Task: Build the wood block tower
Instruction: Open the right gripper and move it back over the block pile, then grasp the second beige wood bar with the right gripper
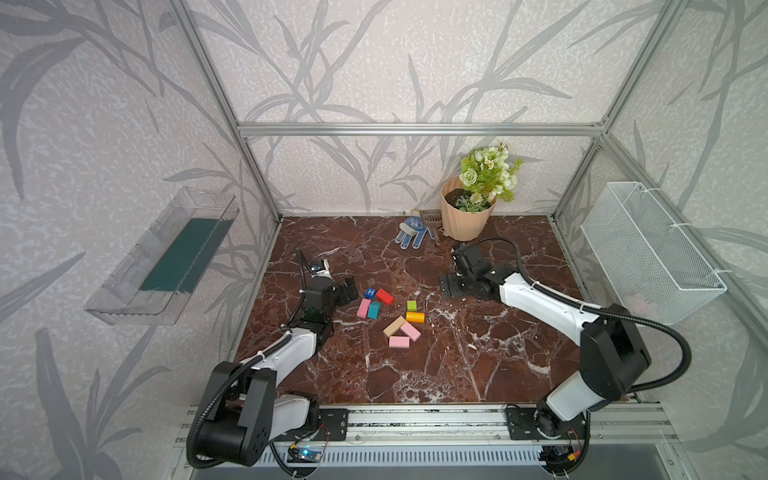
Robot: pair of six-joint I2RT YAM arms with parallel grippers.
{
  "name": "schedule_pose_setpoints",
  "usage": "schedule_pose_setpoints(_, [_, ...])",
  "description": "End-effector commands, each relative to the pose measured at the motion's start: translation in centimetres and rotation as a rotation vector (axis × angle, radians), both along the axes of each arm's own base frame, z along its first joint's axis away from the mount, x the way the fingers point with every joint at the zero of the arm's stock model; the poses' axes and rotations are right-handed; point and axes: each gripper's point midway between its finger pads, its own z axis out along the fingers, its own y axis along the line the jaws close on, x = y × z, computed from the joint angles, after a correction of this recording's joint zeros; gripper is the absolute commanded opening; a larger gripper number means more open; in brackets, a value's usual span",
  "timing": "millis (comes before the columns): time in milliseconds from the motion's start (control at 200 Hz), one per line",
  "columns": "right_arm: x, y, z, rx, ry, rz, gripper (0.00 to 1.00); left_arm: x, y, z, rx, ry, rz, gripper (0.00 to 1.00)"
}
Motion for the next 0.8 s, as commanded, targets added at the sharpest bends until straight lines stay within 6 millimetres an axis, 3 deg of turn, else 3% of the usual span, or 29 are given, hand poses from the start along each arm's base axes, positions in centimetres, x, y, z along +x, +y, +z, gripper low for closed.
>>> schedule_pose_setpoints(0, [-1.5,2.1,1.3,0.098,-0.011,0.084,0.99,0.1,0.1,0.6,0.018,-0.01,0.009,0.99])
schedule_pose_setpoints(110, [-3.5,3.8,2.3,0.063,-0.056,0.145,0.99,0.1,-0.1,0.6,0.019,-0.012,0.0,0.99])
schedule_pose_setpoints(390, [-9.6,12.3,2.0,0.096,-0.028,0.415,0.99,0.0,-0.3,0.7,0.027,-0.015,-0.006,0.99])
schedule_pose_setpoints(560, [-12.4,16.3,-0.1,0.047,-0.007,0.51,0.99,-0.1,-0.4,0.8,0.035,-0.022,-0.006,0.99])
schedule_pose_setpoints(630, [-12.7,17.0,-0.7,0.04,0.027,0.514,0.99,-0.1,-0.2,0.8,0.037,-0.022,0.0,0.99])
schedule_pose_setpoints(655, [-12.8,17.3,-2.0,0.016,0.052,0.517,0.99,-0.1,-0.4,0.8,0.037,-0.021,-0.003,0.99])
schedule_pose_setpoints(795, [-12.9,18.2,-4.3,-0.009,0.081,0.525,0.99,0.0,-0.5,0.9,0.041,-0.021,-0.009,0.99])
